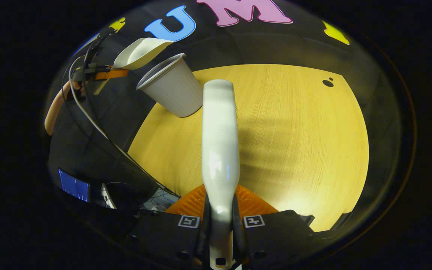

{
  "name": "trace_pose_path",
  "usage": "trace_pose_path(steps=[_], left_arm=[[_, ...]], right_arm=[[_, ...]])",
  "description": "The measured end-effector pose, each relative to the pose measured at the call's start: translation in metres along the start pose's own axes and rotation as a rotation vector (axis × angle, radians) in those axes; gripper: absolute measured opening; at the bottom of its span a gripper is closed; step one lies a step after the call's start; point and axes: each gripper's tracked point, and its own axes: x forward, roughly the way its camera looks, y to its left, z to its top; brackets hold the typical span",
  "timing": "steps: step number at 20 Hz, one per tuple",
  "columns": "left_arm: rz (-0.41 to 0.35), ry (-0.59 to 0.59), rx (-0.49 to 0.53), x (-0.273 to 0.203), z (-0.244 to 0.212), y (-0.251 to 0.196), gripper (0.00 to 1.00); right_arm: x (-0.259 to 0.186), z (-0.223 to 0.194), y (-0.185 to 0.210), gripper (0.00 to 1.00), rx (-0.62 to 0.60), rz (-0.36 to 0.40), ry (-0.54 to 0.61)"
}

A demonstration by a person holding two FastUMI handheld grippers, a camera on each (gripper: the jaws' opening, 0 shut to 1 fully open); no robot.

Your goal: Pick up the small broom and dustpan from the desktop, sweep the trash into the dustpan with the broom, and then empty the trash into the garbage bin.

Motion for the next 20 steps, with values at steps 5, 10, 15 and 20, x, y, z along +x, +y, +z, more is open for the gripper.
trace_pose_path(steps=[5,10,15,20], left_arm=[[-0.224,-0.085,-0.143,0.010,0.003,-0.016,0.29],[-0.350,-0.089,-0.206,0.022,-0.006,-0.024,0.29],[-0.422,-0.039,-0.287,0.036,-0.033,-0.041,0.29],[-0.419,0.123,-0.360,0.062,-0.073,-0.068,0.29]], right_arm=[[0.011,0.011,0.005,0.28,0.082,-0.031,-0.046],[0.034,0.001,-0.003,0.28,0.174,-0.061,-0.017],[0.050,-0.020,-0.025,0.28,0.211,-0.118,0.004],[0.089,-0.039,-0.046,0.28,0.308,-0.150,0.058]])
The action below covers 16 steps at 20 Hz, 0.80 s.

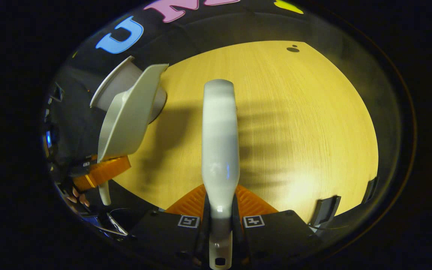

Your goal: Pick up the small broom and dustpan from the desktop, sweep the trash into the dustpan with the broom, and then empty the trash into the garbage bin.

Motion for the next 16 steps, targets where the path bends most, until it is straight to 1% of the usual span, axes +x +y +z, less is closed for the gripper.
trace_pose_path(steps=[3,6,10,14,15,16], left_arm=[[0.034,0.081,-0.051,0.009,-0.013,0.000,0.30],[0.018,0.137,-0.110,0.005,-0.007,0.004,0.29],[0.051,0.180,-0.165,-0.002,0.003,0.008,0.31],[0.065,0.194,-0.230,-0.003,0.006,0.016,0.30],[0.080,0.200,-0.223,-0.003,0.005,0.019,0.30],[0.098,0.212,-0.213,-0.002,0.003,0.021,0.30]], right_arm=[[0.031,-0.012,-0.008,0.28,0.019,-0.031,0.066],[0.053,-0.011,0.002,0.28,0.001,-0.070,0.120],[0.061,-0.007,0.018,0.29,0.016,-0.057,0.151],[0.070,-0.006,0.027,0.28,-0.031,-0.071,0.186],[0.071,-0.005,0.029,0.38,-0.031,-0.076,0.190],[0.072,-0.004,0.030,0.28,-0.024,-0.074,0.191]])
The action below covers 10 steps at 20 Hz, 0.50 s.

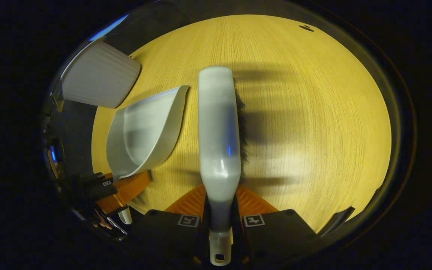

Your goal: Pick up the small broom and dustpan from the desktop, sweep the trash into the dustpan with the broom, and then empty the trash into the garbage bin.

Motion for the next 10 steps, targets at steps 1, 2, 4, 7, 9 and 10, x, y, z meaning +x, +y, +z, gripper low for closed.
trace_pose_path(steps=[1,2,4,7,9,10], left_arm=[[0.004,0.005,0.004,0.003,0.001,-0.003,0.30],[0.005,0.004,0.003,0.001,0.002,-0.007,0.30],[-0.010,0.000,0.012,-0.004,0.003,-0.010,0.30],[-0.038,-0.009,0.012,-0.014,-0.002,-0.017,0.50],[-0.026,-0.023,0.011,-0.023,-0.001,-0.017,0.74],[-0.028,-0.039,0.010,-0.031,-0.001,-0.018,0.74]], right_arm=[[0.000,0.001,0.001,0.29,0.008,0.006,0.003],[-0.005,0.004,0.001,0.29,0.018,0.016,0.003],[-0.011,0.007,-0.002,0.33,0.007,0.016,-0.012],[-0.020,0.007,0.002,0.65,-0.009,0.024,-0.027],[-0.035,0.006,0.006,0.66,-0.014,0.057,-0.049],[-0.044,0.007,0.003,0.70,-0.027,0.048,-0.071]])
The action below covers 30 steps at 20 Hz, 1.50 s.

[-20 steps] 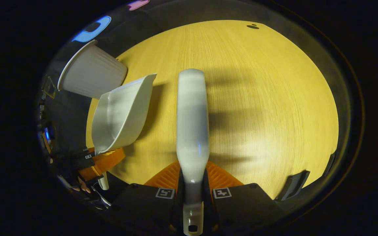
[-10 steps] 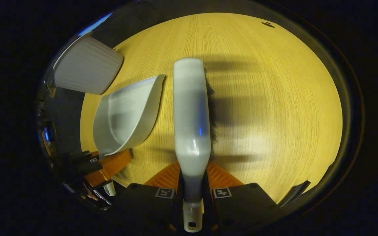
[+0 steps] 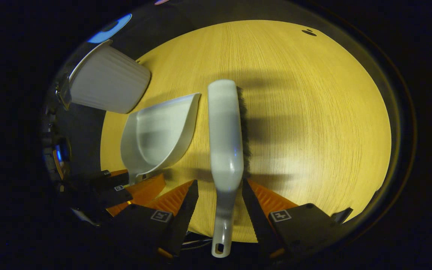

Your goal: Pick up the small broom and dustpan from the desktop, sweep the trash into the dustpan with the broom, and then empty the trash into the garbage bin.

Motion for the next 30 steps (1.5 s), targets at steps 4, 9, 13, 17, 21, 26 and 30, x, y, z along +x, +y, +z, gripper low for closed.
trace_pose_path(steps=[4,9,13,17,21,26,30], left_arm=[[-0.030,-0.127,-0.002,-0.052,0.000,-0.004,0.82],[-0.085,-0.430,-0.021,-0.148,0.016,-0.034,0.82],[-0.138,-0.689,0.028,-0.243,0.022,-0.055,0.82],[-0.070,-0.876,0.058,-0.293,0.009,-0.040,0.82],[-0.036,-1.019,0.074,-0.297,0.006,-0.041,0.82],[0.026,-1.204,0.055,-0.303,0.009,-0.037,0.81],[0.009,-1.375,-0.004,-0.327,0.015,-0.034,0.81]], right_arm=[[-0.055,0.021,0.001,0.86,-0.078,-0.032,-0.174],[-0.145,0.065,0.035,0.99,-0.152,-0.032,-0.564],[-0.202,0.065,0.065,0.98,-0.225,0.025,-0.740],[-0.260,0.071,0.086,0.98,-0.221,0.049,-0.884],[-0.304,0.076,0.119,0.98,-0.243,0.103,-1.016],[-0.363,0.072,0.155,0.97,-0.390,0.094,-1.222],[-0.387,0.072,0.176,0.86,-0.467,0.121,-1.400]])
